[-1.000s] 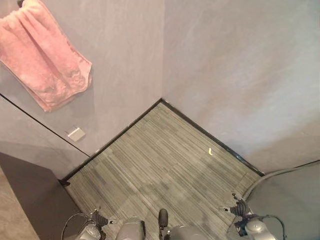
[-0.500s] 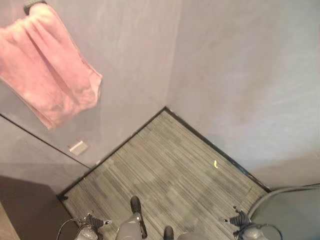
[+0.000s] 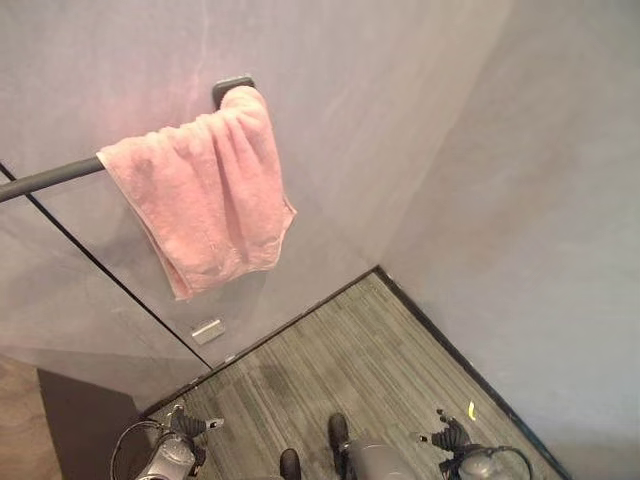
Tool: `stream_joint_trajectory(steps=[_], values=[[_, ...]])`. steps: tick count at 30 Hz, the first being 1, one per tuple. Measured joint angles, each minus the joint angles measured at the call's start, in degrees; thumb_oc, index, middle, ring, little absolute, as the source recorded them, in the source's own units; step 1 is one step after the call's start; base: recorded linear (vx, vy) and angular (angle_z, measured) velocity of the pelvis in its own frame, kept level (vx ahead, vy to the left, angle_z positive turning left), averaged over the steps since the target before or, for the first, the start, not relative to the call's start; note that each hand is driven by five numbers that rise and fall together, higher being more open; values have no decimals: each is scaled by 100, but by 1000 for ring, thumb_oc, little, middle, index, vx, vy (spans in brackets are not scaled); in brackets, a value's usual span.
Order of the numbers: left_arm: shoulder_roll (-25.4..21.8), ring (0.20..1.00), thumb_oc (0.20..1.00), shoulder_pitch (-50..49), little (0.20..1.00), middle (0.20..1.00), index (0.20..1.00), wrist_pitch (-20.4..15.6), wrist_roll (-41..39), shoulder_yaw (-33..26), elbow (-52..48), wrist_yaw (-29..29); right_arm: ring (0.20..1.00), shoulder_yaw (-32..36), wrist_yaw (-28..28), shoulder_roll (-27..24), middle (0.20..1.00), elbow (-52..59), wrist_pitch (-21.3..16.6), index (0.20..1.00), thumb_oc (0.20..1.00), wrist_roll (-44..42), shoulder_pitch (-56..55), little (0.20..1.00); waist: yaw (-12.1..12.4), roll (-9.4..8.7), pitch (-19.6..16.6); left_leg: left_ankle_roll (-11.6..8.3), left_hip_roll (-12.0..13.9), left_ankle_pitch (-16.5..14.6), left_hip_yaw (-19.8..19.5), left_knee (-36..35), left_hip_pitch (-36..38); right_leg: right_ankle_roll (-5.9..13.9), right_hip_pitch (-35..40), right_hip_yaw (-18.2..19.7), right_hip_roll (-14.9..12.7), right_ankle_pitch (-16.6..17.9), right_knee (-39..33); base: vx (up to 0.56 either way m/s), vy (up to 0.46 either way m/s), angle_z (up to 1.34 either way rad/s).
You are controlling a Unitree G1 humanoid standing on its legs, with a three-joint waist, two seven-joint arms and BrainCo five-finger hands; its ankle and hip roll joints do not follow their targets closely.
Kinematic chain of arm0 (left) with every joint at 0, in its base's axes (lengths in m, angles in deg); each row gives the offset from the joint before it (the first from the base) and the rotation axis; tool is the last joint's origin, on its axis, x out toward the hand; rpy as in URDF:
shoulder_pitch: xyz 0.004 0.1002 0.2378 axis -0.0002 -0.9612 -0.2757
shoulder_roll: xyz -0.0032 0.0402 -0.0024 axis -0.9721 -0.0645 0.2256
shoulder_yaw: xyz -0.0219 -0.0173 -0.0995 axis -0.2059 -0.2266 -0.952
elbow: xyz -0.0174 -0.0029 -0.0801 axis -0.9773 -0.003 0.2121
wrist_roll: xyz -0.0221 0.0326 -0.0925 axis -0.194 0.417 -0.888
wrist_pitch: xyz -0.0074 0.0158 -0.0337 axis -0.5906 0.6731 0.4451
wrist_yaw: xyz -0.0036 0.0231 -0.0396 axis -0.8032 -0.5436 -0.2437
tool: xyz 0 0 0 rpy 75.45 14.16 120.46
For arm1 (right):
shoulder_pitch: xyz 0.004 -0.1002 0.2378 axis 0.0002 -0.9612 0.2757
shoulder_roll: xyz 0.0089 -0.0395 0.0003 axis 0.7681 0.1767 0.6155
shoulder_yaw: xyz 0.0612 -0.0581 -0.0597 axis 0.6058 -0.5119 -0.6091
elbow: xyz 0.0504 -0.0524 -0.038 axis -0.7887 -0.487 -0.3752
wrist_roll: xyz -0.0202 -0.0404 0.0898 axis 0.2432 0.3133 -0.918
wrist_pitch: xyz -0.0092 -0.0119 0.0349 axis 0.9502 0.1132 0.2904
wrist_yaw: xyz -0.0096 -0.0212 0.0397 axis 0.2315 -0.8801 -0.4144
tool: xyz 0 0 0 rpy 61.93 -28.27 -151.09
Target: Put brush and paste in cup on sink, flatten towel.
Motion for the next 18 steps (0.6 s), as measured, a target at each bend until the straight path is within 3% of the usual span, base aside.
stream_joint_trajectory(steps=[1, 5, 9, 13, 14, 16, 17, 18], values=[[28, 1000, 1000, -40, 1000, 1000, 1000, -4, 2, 4, -12, 12, 1000, 5, 0, -43, 1000, 91, -2, 1000, 1000, 1, -53, 1000, 58, -10, -10, -64, 0, -112, 17, 65, 26, -178, 114, -63, -13, -123, -73, 104, -91, 61], [66, 1000, 1000, -238, 1000, 1000, 1000, -70, 32, -179, 129, 30, 1000, -64, -16, -113, 1000, 36, -12, 1000, 1000, 13, 203, 1000, 137, 47, 21, -169, 158, -243, 20, 67, 86, -358, 662, -192, 95, 20, -1010, 126, -125, 15], [88, 1000, 1000, -382, 1000, 1000, 1000, -78, -17, -247, 146, 78, 1000, -125, -24, -224, 1000, 76, -8, 1000, 1000, 175, 349, 1000, 223, 137, 131, -218, 295, -289, -29, 84, 30, -383, 694, -262, 211, -15, -1025, 77, -155, 8], [96, 1000, 1000, -247, 1000, 1000, 1000, -125, -16, -236, 111, 115, 1000, -130, -26, -424, 1000, 261, -7, 1000, 1000, 223, 277, 1000, 213, 193, 251, -348, 334, -365, -310, 416, -438, -456, 509, -655, 190, -72, -1021, -14, -90, 56], [83, 1000, 1000, -152, 1000, 1000, 1000, -125, -16, -210, 46, 136, 1000, -121, -25, -542, 1000, 322, -21, 1000, 1000, 220, 281, 1000, 165, 237, 378, -505, 328, -425, -321, 801, -749, -494, 482, -869, 136, -78, -1023, -14, -26, 93], [73, 1000, 1000, 33, 1000, 1000, 1000, -149, -12, -174, 17, 149, 1000, -105, -6, -666, 1000, 279, -1, 1000, 1000, 221, 282, 1000, 46, 238, 515, -672, 567, -606, 485, 1043, -1038, -868, 473, -1279, -33, -115, -1034, 38, 24, 121], [42, 1000, 1000, 183, 1000, 1000, 1000, -151, -11, -180, 7, 150, 1000, -104, -5, -650, 1000, 258, 5, 1000, 1000, 221, 268, 1000, 20, 134, 572, -782, 898, -510, 1114, 1177, -1202, -837, 455, -1465, -136, -190, -1027, 74, 46, 91], [35, 1000, 1000, 199, 1000, 1000, 1000, -156, -12, -178, -8, 148, 1000, -103, -4, -652, 1000, 262, 5, 1000, 1000, 221, 277, 1000, 48, 107, 581, -797, 988, -486, 1144, 1134, -1217, -829, 454, -1449, -167, -181, -1023, 118, 101, 50]])
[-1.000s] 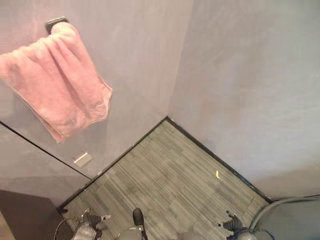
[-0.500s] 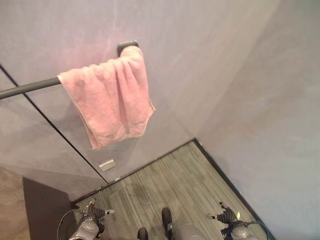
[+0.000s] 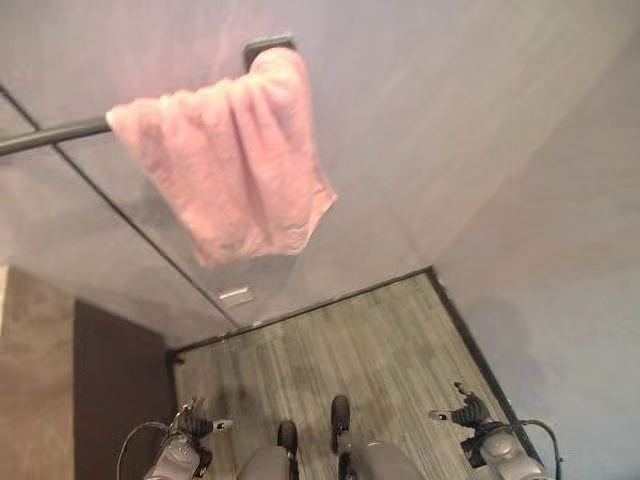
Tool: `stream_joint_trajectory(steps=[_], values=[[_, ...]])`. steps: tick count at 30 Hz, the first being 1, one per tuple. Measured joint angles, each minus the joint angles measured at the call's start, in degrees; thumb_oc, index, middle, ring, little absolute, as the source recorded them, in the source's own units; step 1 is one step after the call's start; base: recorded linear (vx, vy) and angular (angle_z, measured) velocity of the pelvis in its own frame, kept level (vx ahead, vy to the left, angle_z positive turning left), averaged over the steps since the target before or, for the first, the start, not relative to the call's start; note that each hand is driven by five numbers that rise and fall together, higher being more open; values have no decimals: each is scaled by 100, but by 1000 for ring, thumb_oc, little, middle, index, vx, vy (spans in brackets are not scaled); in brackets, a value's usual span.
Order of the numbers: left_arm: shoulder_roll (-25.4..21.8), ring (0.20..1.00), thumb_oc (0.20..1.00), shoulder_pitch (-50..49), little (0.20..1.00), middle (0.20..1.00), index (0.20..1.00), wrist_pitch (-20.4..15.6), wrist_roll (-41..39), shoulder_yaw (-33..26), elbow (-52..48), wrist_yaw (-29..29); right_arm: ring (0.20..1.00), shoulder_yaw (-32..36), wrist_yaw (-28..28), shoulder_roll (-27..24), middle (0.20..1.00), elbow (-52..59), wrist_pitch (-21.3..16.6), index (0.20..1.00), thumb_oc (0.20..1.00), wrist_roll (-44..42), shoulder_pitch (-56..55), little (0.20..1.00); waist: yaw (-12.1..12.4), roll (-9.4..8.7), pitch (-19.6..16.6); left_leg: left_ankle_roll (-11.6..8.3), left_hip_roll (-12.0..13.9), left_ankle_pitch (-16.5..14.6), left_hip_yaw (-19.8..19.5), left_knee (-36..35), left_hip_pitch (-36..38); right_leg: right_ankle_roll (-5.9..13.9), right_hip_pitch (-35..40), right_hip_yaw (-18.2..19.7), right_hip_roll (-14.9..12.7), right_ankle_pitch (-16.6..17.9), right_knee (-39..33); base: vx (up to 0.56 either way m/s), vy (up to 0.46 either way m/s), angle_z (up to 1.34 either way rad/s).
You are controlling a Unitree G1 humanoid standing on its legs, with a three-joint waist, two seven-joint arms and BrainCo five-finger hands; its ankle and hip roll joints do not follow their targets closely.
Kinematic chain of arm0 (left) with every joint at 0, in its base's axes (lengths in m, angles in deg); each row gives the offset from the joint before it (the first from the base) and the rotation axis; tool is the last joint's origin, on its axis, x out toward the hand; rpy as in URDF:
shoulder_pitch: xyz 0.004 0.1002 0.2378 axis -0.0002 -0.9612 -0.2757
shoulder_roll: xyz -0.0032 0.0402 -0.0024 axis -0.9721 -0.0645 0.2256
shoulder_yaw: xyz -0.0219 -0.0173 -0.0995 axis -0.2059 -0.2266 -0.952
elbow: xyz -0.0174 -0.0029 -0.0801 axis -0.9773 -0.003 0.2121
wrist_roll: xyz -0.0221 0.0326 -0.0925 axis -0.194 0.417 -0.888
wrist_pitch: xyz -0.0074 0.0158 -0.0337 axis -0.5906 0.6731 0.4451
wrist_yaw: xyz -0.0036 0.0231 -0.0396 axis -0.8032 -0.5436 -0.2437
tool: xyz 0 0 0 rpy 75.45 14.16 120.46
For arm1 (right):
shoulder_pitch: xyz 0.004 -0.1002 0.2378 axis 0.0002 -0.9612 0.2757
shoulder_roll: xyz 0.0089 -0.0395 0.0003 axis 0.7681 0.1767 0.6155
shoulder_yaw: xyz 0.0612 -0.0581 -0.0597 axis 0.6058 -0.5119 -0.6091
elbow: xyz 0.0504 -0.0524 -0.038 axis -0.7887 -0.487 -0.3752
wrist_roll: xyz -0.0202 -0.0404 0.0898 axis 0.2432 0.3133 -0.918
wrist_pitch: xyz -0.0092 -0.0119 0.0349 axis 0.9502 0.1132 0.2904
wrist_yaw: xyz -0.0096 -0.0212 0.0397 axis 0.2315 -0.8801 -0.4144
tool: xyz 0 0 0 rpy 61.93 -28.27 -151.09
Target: Put brush and paste in cup on sink, flatten towel.
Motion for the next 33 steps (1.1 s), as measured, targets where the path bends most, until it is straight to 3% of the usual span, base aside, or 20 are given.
stream_joint_trajectory(steps=[1, 2, 5, 6, 7, 12, 13, 17, 19, 21, 23, 26, 27, 28, 30, 31, 33], values=[[2, 1000, 1000, -22, 1000, 1000, 1000, -10, 0, 22, -6, 0, 1000, 17, 5, -20, 1000, -17, -1, 1000, 1000, -1, 154, 1000, 69, -24, 22, -187, 152, 144, -378, -343, 74, 76, -16, 109, -27, 27, 2, 102, 138, -15], [17, 1000, 1000, -88, 1000, 1000, 1000, -5, -1, 26, 4, -2, 1000, 72, 16, -23, 1000, -5, -15, 1000, 1000, -7, 264, 1000, 66, 1, 28, -245, 226, 184, -499, -490, 138, 132, -6, 191, -44, 43, -1, 177, 276, -39], [55, 1000, 1000, -186, 1000, 1000, 1000, -6, -7, 118, 15, -11, 1000, 317, 65, -44, 1000, -6, -38, 1000, 1000, -118, 456, 1000, 43, 217, 22, -263, 287, 437, -758, -934, 284, 307, 58, 336, -75, 50, -1, 114, 252, -29], [82, 1000, 1000, -165, 1000, 1000, 1000, -8, -10, 134, -15, -16, 1000, 390, 94, -90, 1000, -31, -31, 1000, 1000, -152, 453, 1000, 22, 417, 10, -141, 298, 660, -897, -1073, 337, 437, 96, 361, -36, 54, -3, 99, 297, -36], [73, 1000, 1000, -129, 1000, 1000, 1000, -6, -11, 165, -46, -19, 1000, 387, 113, -76, 1000, -65, -25, 1000, 1000, -166, 454, 1000, 32, 422, 21, -114, 190, 894, -925, -1039, 398, 534, 124, 487, -111, 66, 0, 104, 319, -36], [38, 1000, 1000, -275, 1000, 1000, 1000, -11, 4, 231, -759, -6, 1000, 512, 118, 27, 1000, 39, 14, 1000, 1000, -287, 199, 1000, 7, 352, -40, 408, -427, 631, -559, -1048, 714, 924, 131, 836, -672, 166, 327, 81, 291, -32], [-83, 1000, 1000, -368, 1000, 1000, 1000, -31, 10, 217, -998, -2, 1000, 523, 117, 81, 1000, 148, 14, 1000, 1000, -377, 173, 1000, 5, 405, -67, 541, -447, 541, -448, -1038, 749, 937, -152, 963, -709, 176, 850, 40, 233, -36], [-444, 1000, 1000, -433, 1000, 1000, 1000, -40, 9, 205, -1328, 46, 1000, 518, 109, 94, 1000, 278, -4, 1000, 1000, -545, 59, 1000, -26, 393, -129, 802, -537, 460, -318, -911, 841, 1053, -611, 1090, -773, 306, 1887, 57, 185, -19], [-643, 1000, 1000, -510, 1000, 1000, 1000, -66, 28, 297, -1694, 154, 1000, 519, 46, 31, 1000, 318, -7, 1000, 1000, -644, -9, 1000, -70, 376, -187, 888, -565, 517, -438, -970, 967, 1161, -900, 1408, -604, -150, 2524, 107, 57, 21], [-647, 1000, 1000, -481, 1000, 1000, 1000, -104, 79, 431, -1856, 310, 1000, 546, -26, -92, 1000, 328, -7, 1000, 1000, -729, -3, 1000, -149, 320, -280, 933, -602, 601, -532, -1097, 1024, 1119, -879, 1377, -463, -274, 2367, 80, -33, 35], [-605, 1000, 1000, -510, 1000, 1000, 1000, -206, 155, 442, -1957, 330, 1000, 624, -30, -389, 1000, 249, -30, 1000, 1000, -732, 227, 1000, -154, 340, -305, 942, -627, 593, -510, -1104, 1016, 1222, -744, 1175, -501, -193, 1484, 17, -9, 3], [-771, 1000, 1000, -557, 1000, 1000, 1000, -231, 202, 434, -1761, 420, 1000, 687, -17, -431, 1000, 262, -69, 1000, 1000, -732, 289, 1000, -135, 200, -373, 917, -655, 579, -617, -1110, 1069, 1187, -571, 1140, -604, 181, 1352, 44, -66, 22], [-830, 1000, 1000, -609, 1000, 1000, 1000, -232, 216, 433, -1761, 422, 1000, 687, -17, -417, 1000, 259, -70, 1000, 1000, -732, 246, 1000, -130, 123, -401, 871, -710, 550, -647, -1110, 1100, 1254, -476, 1134, -637, 322, 1322, 210, -268, 8], [-908, 1000, 1000, -696, 1000, 1000, 1000, -220, 219, 409, -1912, 484, 1000, 695, -178, -609, 1000, 302, -59, 1000, 1000, -782, 268, 1000, 12, 105, -390, 705, -636, 470, -664, -1083, 1111, 1312, -237, 1069, -663, 242, 791, 199, -227, 17], [-927, 1000, 1000, -834, 1000, 1000, 1000, -230, 188, 255, -2373, 514, 1000, 872, -291, -891, 1000, 313, -60, 1000, 1000, -1034, 256, 1000, 33, 39, -405, 573, -661, 435, -860, -1070, 1164, 1222, 300, 1072, -669, 195, 103, 155, -183, 35], [-900, 1000, 1000, -968, 1000, 1000, 1000, -295, 125, 155, -2693, 541, 1000, 1108, -293, -992, 1000, 351, -85, 1000, 1000, -1295, 340, 1000, 67, 61, -433, 453, -501, 458, -917, -1166, 1238, 1053, 425, 1033, -493, 170, -6, 110, -149, 30], [-909, 1000, 1000, -1026, 1000, 1000, 1000, -329, 4, 152, -2783, 581, 1000, 1188, -334, -1055, 1000, 487, -167, 1000, 1000, -1479, 414, 1000, 76, 95, -458, 332, -313, 511, -996, -1256, 1319, 948, 502, 919, -314, 88, -7, 65, -99, 14]])
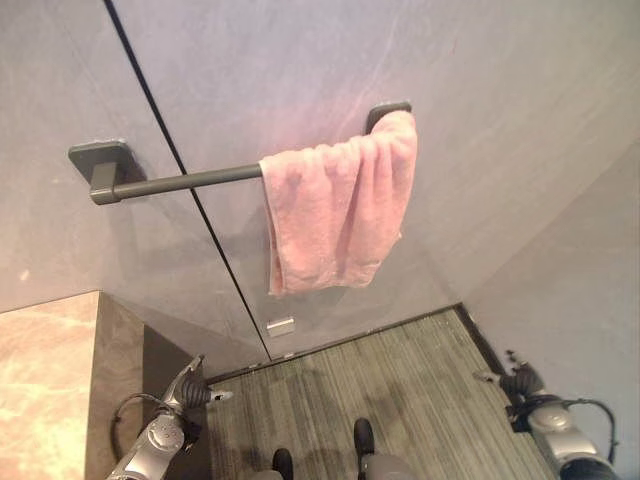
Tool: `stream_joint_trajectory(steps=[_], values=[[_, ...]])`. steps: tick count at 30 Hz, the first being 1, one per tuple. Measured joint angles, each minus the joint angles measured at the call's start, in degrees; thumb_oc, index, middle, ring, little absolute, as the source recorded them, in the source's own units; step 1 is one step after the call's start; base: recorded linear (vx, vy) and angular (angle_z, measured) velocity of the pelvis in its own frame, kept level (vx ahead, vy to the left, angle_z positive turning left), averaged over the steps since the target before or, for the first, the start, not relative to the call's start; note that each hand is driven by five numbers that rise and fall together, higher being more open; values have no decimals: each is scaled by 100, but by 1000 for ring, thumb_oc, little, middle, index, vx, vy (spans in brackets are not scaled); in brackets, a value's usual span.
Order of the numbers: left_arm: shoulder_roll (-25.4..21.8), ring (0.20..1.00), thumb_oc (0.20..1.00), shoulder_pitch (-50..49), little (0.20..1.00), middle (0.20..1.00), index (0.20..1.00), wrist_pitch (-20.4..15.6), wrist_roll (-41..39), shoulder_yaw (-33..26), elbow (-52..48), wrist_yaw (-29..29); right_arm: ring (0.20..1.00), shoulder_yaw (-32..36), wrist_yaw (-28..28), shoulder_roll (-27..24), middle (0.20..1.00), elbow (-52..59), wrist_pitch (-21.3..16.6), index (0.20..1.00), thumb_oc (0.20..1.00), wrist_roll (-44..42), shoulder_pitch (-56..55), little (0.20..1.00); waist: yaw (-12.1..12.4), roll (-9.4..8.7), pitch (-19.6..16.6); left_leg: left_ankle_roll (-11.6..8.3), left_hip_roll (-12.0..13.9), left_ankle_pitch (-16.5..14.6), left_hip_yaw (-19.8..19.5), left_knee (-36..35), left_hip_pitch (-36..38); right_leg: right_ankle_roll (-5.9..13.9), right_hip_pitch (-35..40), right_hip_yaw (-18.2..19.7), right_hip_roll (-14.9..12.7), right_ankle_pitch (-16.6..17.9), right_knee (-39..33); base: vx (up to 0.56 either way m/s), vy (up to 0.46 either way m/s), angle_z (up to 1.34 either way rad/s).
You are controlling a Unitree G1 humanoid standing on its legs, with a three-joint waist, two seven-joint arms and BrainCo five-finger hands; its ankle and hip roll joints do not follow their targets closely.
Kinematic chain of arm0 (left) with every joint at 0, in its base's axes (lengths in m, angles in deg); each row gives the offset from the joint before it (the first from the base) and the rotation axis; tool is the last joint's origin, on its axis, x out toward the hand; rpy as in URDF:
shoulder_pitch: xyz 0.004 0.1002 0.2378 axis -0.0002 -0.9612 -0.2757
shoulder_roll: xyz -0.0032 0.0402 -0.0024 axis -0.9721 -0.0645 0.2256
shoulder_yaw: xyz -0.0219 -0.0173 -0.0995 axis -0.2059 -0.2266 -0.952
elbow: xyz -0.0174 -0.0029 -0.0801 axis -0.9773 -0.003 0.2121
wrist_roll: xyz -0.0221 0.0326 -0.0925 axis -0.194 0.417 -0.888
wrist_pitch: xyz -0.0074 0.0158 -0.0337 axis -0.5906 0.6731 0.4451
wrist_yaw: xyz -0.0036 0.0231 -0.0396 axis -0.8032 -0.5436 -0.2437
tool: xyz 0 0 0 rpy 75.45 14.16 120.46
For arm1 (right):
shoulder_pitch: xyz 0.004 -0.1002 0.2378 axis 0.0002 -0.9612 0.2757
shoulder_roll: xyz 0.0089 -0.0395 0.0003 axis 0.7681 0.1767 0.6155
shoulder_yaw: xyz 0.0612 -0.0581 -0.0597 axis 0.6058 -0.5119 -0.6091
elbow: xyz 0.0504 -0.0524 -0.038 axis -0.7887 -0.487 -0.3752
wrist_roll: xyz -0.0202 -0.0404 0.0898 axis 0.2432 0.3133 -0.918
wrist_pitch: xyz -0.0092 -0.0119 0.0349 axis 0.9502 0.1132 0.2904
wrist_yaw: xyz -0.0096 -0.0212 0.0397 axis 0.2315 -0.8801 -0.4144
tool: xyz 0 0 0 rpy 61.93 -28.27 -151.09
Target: Put brush and paste in cup on sink, flatten towel.
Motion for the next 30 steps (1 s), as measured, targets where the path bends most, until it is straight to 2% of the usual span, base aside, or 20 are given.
stream_joint_trajectory(steps=[2, 4, 11, 13, 16, 18, 20, 22, 26, 30], values=[[-38, 1000, 1000, -55, 1000, 1000, 1000, 6, -66, -49, -386, 110, 1000, 16, -63, -71, 1000, 256, -15, 1000, 1000, -164, 71, 1000, 52, 1, -10, -105, 186, 42, -105, -10, -10, -116, -6, -120, 190, 7, -1, 85, -147, 15], [-66, 1000, 1000, -38, 1000, 1000, 1000, 17, -86, -61, -772, 155, 1000, 15, -116, -136, 1000, 308, -15, 1000, 1000, -314, 142, 1000, 79, -2, -19, -210, 268, 75, -180, -52, 4, -146, 25, -209, 276, -11, 1, 54, -99, 24], [-378, 1000, 1000, 164, 1000, 1000, 1000, -134, -526, -177, -1487, 232, 1000, -284, -515, -372, 1000, 513, -22, 1000, 1000, -1080, 905, 1000, 210, 61, -32, -295, 381, 116, -310, -78, -2, -234, 101, -330, 351, -77, -47, 42, -92, 9], [-583, 1000, 1000, 251, 1000, 1000, 1000, -186, -762, -231, -1745, 334, 1000, -724, -808, -551, 1000, 576, -8, 1000, 1000, -1408, 1303, 1000, 279, 102, -31, -321, 390, 137, -360, -108, -13, -240, 90, -359, 359, -74, -47, 24, -48, 8], [-585, 1000, 1000, 428, 1000, 1000, 1000, -199, -1197, -214, -1872, 407, 1000, -1269, -1078, -641, 1000, 592, 30, 1000, 1000, -1715, 1879, 1000, 319, 154, -39, -353, 394, 190, -440, -162, -15, -254, 76, -449, 359, -79, -48, 26, -55, 14], [-579, 1000, 1000, 538, 1000, 1000, 1000, -201, -1466, -134, -1937, 471, 1000, -1887, -1207, -642, 1000, 540, 159, 1000, 1000, -1900, 2442, 1000, 348, 158, -38, -358, 402, 194, -435, -157, -13, -258, 73, -444, 370, -76, -48, 17, -40, 0], [-494, 1000, 1000, 852, 1000, 1000, 1000, -241, -1846, 71, -1946, 575, 1000, -2187, -1381, -606, 1000, 574, 181, 1000, 1000, -2015, 2875, 1000, 431, 160, -37, -367, 408, 201, -441, -161, -22, -260, 66, -452, 376, -76, -48, 22, -34, 3], [-420, 1000, 1000, 935, 1000, 1000, 1000, -275, -2078, 84, -1953, 605, 1000, -2335, -1439, -558, 1000, 567, 185, 1000, 1000, -2023, 3136, 1000, 436, 159, -37, -367, 409, 201, -442, -167, -33, -261, 56, -453, 375, -76, -47, 0, 0, 0], [-385, 1000, 1000, 1421, 1000, 1000, 1000, -282, -2628, 502, -1949, 698, 1000, -2629, -1425, -335, 1000, 471, 260, 1000, 1000, -2123, 3470, 1000, 397, 155, -39, -366, 404, 202, -428, -179, -127, -340, -51, -446, 374, -18, -8, 13, -4, -3], [7, 1000, 1000, 2017, 1000, 1000, 1000, -293, -2925, 845, -1911, 760, 1000, -2883, -1406, 75, 1000, 447, 319, 1000, 1000, -2173, 3595, 1000, 368, 161, -43, -370, 420, 203, -419, -185, -119, -350, -54, -443, 395, -13, -4, 9, -3, -1]])
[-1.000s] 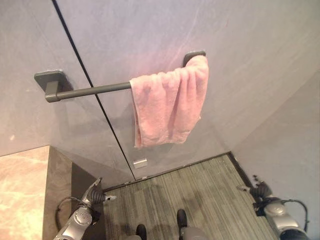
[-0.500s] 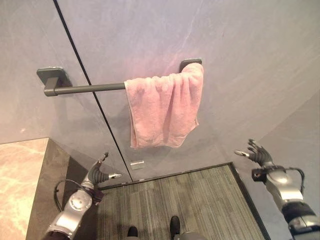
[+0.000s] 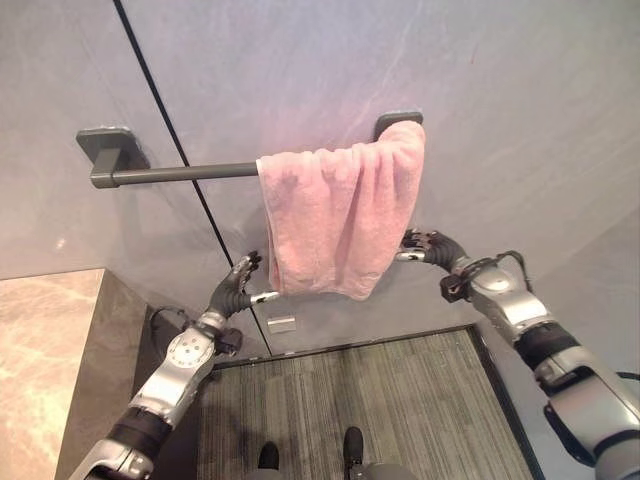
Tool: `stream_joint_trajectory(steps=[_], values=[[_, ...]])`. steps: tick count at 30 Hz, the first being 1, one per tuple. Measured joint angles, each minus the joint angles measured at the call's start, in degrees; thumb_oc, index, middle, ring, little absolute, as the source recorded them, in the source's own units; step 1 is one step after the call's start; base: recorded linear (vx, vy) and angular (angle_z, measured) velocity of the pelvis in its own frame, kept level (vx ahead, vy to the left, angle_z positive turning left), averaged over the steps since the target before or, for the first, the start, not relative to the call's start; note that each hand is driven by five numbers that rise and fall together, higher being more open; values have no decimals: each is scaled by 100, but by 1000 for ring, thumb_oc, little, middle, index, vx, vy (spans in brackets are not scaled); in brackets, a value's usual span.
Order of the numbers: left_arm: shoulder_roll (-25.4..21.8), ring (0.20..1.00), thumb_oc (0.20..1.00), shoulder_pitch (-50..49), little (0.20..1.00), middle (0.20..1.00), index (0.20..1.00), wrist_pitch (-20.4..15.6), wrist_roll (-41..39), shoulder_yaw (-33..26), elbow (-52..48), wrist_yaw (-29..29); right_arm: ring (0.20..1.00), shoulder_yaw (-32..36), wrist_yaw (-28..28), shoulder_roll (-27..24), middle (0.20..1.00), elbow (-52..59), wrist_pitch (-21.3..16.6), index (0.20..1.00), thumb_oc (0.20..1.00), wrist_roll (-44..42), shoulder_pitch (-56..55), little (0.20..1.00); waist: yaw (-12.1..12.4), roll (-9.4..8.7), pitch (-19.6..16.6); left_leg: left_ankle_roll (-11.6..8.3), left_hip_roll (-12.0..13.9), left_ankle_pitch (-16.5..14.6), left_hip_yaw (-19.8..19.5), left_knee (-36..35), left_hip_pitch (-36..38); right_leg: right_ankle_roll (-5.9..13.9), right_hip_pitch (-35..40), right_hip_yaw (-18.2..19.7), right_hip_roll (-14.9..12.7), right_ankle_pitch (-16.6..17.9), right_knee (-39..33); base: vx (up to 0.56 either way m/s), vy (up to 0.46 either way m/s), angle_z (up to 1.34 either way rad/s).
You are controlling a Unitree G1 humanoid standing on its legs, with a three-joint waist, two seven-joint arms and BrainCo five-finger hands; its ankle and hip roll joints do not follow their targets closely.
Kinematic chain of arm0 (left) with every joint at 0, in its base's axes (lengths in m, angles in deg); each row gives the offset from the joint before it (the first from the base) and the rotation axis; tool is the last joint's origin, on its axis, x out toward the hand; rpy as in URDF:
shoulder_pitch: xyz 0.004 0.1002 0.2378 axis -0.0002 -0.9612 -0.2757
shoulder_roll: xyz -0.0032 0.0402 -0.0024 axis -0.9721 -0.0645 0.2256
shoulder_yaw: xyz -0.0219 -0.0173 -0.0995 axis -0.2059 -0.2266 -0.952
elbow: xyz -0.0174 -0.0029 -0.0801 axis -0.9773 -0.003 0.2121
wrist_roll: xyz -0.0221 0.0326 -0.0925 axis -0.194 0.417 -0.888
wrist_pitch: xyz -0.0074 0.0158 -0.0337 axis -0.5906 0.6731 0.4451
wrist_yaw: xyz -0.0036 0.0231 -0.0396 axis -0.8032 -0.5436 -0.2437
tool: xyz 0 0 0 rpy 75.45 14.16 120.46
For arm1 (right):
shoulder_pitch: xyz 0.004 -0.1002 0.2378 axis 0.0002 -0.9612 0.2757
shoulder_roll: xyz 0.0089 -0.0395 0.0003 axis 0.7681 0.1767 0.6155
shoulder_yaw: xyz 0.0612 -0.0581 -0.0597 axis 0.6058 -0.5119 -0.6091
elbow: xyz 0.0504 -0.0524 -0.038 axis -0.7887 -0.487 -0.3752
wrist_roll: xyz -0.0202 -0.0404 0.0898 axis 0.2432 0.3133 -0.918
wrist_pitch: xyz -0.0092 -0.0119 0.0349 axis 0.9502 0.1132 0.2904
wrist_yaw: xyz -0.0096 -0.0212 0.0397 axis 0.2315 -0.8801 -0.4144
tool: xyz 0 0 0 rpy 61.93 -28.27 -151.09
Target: Put brush and paste in cup on sink, flatten towel.
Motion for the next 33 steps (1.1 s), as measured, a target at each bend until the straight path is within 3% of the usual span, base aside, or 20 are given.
stream_joint_trajectory(steps=[1, 2, 3, 4, 5, 6, 8, 13, 23, 25, 30, 33], values=[[120, 1000, 1000, 111, 1000, 1000, 1000, -2, -52, 132, 42, -7, 1000, -29, 1, 122, 1000, -32, 0, 1000, 1000, -4, 19, 1000, -15, 0, 0, -2, -1, 1, -1, 0, 2, 0, 3, -1, 3, 0, -1, 0, 0, 0], [190, 1000, 1000, 215, 1000, 1000, 1000, -1, -56, 273, 95, -3, 887, -56, 3, 256, 887, -84, 2, 887, 887, -4, 49, 887, -29, -1, 0, -6, -2, 4, 0, -1, 1, -3, 1, -1, 8, 2, 1, 0, 0, 0], [308, 1000, 1000, 332, 1000, 1000, 1000, 4, -52, 461, 162, 34, 536, -114, 2, 470, 536, -110, 34, 536, 536, -3, 83, 536, -61, -1, -1, -12, 3, 7, 2, -3, 2, -10, -1, 0, 18, 7, 1, 0, 0, 0], [358, 1000, 1000, 369, 1000, 1000, 1000, 15, -48, 539, 183, 48, 382, -140, -6, 549, 382, -109, 48, 382, 382, -3, 85, 382, -75, -1, -1, -20, 4, 12, -1, -2, 3, -12, 3, -1, 26, 9, 1, 0, 0, 0], [408, 925, 925, 381, 925, 925, 925, 38, -48, 561, 185, 76, 200, -168, -9, 608, 200, -108, 50, 200, 200, -3, 89, 200, -82, -1, -1, -28, 14, 17, -1, -3, 2, -18, 0, 0, 38, 12, 1, 0, 0, 0], [432, 561, 561, 386, 561, 561, 561, 62, -48, 565, 198, 79, 200, -172, -1, 645, 200, -113, 56, 200, 200, -3, 88, 200, -85, 0, -1, -34, 20, 21, -5, -4, 5, -19, 3, -1, 43, 13, 1, 32, 20, 1], [456, 200, 200, 388, 200, 200, 200, 153, -48, 568, 226, 86, 200, -138, 8, 842, 200, -160, 57, 200, 200, -7, 91, 200, -99, 2, -10, -49, 33, 32, -5, -13, 14, -27, 9, -1, 57, 19, 2, 0, 0, 0], [451, 200, 200, 296, 200, 200, 200, 214, -49, 531, 214, 87, 200, -89, 119, 1117, 200, -89, 65, 200, 200, -5, 25, 200, -104, -20, -27, -56, 27, 47, 0, -36, 46, -45, 26, 7, 52, 33, 3, 0, 0, 0], [148, 200, 200, -1223, 200, 200, 200, 354, 20, -685, -1279, 70, 200, 1274, 344, 793, 200, 2608, -123, 200, 200, -2, -1862, 200, -107, -132, -166, -48, 23, 57, 14, -84, 117, -39, 70, 23, 35, 36, 1, 10, 10, -1], [226, 200, 200, -1448, 200, 200, 200, 144, 57, -1094, -2071, 26, 200, 1408, 143, 822, 200, 3543, -401, 200, 200, -222, -2365, 200, -106, -158, -205, -47, 33, 55, 5, -107, 132, -3, 98, 19, 36, -5, -36, 17, -2, 1], [339, 200, 200, -1530, 200, 200, 200, 59, 59, -1113, -2318, -23, 200, 1408, 13, 934, 200, 4008, -544, 200, 200, -298, -2551, 200, -101, -180, -243, -43, 31, 46, -2, -105, 110, 0, 86, 19, 36, -9, -45, -7, 0, 0], [792, 200, 200, -1763, 200, 200, 200, -251, 296, -1349, -2550, -330, 200, 1279, -68, 1016, 200, 4541, -738, 200, 200, -319, -2601, 200, 10, -171, -244, -47, 38, 52, -73, -105, 83, -18, 114, -51, 36, -23, -31, -30, -2, 13]])
